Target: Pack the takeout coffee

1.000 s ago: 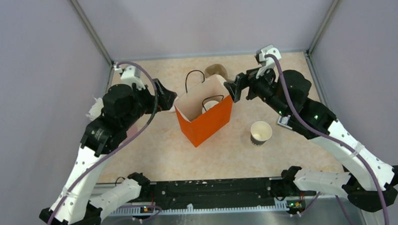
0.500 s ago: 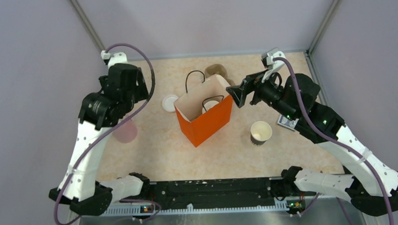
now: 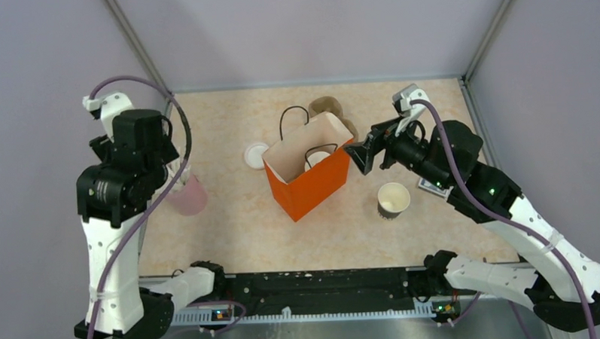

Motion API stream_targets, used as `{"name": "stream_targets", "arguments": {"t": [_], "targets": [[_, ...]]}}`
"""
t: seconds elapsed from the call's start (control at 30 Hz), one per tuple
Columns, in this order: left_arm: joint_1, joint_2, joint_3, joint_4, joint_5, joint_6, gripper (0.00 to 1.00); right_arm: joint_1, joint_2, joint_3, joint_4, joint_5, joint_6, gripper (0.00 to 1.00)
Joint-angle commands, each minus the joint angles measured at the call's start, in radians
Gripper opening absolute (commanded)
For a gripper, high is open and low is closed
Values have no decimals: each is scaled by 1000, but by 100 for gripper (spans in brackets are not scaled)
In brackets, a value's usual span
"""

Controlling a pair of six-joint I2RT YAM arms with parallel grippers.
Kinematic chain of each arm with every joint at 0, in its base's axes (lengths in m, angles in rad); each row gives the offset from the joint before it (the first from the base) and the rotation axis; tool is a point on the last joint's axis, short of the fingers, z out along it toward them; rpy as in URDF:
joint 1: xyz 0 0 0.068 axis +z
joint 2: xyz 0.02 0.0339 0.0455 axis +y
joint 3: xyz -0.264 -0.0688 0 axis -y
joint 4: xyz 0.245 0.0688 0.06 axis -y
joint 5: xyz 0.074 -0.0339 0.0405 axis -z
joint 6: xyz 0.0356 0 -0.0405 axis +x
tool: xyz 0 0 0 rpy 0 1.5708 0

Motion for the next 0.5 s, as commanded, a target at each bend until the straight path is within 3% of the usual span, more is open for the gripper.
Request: {"name": "stream_targets", "arguments": {"t": [0.0, 0.2, 0.47], "targets": [[20, -16, -14, -15, -156, 80, 78, -8, -28, -19, 38, -17, -23, 88], [60, -28, -162, 107, -146, 157, 79, -8, -58, -51, 62, -10, -29, 88], [300, -48, -295, 264, 70, 219, 73, -7, -100, -65, 46, 14, -45, 88]]}}
